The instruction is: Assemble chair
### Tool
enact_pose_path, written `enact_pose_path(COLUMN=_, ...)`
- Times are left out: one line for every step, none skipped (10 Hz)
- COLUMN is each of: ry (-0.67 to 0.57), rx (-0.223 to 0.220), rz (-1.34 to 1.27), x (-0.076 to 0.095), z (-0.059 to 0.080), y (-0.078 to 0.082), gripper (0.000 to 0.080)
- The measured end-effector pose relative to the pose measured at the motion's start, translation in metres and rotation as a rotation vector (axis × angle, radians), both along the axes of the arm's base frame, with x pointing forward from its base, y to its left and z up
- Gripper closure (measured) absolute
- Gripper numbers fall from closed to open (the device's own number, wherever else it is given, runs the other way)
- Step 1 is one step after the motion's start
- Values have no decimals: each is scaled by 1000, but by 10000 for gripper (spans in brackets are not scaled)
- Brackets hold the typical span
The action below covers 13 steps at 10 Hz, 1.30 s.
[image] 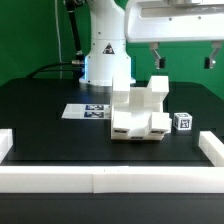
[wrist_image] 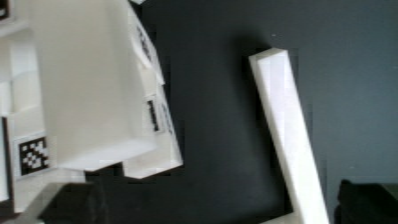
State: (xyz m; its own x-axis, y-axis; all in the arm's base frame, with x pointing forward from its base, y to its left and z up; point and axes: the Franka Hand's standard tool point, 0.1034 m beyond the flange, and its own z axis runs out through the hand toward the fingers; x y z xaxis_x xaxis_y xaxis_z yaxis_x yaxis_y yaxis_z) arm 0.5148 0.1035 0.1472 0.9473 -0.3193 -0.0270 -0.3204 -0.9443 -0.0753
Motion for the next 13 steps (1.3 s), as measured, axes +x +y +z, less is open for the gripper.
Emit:
enact_pose_path(ry=3, rx=-4, rz=9, x=-1, z=-5, y=5, gripper=150)
enact_pose_path(ry=6, rx=-5, rz=6, x=0, z=-8, y=5, gripper=150)
enact_pose_path(ry=7, rx=-5, rz=7, x=0, z=-8, y=4, gripper=150)
enact_pose_path(ry=7, rx=-6, rz=7, x=0, z=-8, y=4, gripper=150)
enact_pose_path(ry=7, rx=-6, rz=14, x=0, z=-9, y=4, gripper=150)
enact_pose_path(ry=7, rx=-6, rz=55, x=-3, z=-9, y=3, gripper=150)
enact_pose_path(ry=4, rx=-1, rz=86, x=-8, z=-5, y=-1, gripper=150)
enact_pose_path(ry=-2, rx=5, rz=96, x=-12, z=2, y=-6, gripper=150)
enact_pose_path(ry=-13, rx=9, rz=150, x=-15, z=5, y=-16, gripper=150)
enact_pose_path(ry=-13, rx=8, rz=184, x=-21, z=3, y=-31, gripper=150)
enact_pose_path(ry=-22, rx=4, rz=214, x=-27, z=-1, y=-47, gripper=150)
enact_pose_path(ry=-19, rx=1, rz=219, x=-31, z=-6, y=-58, gripper=150)
enact_pose_path(ry=-18, rx=0, rz=211, x=-31, z=-6, y=-61, gripper=150)
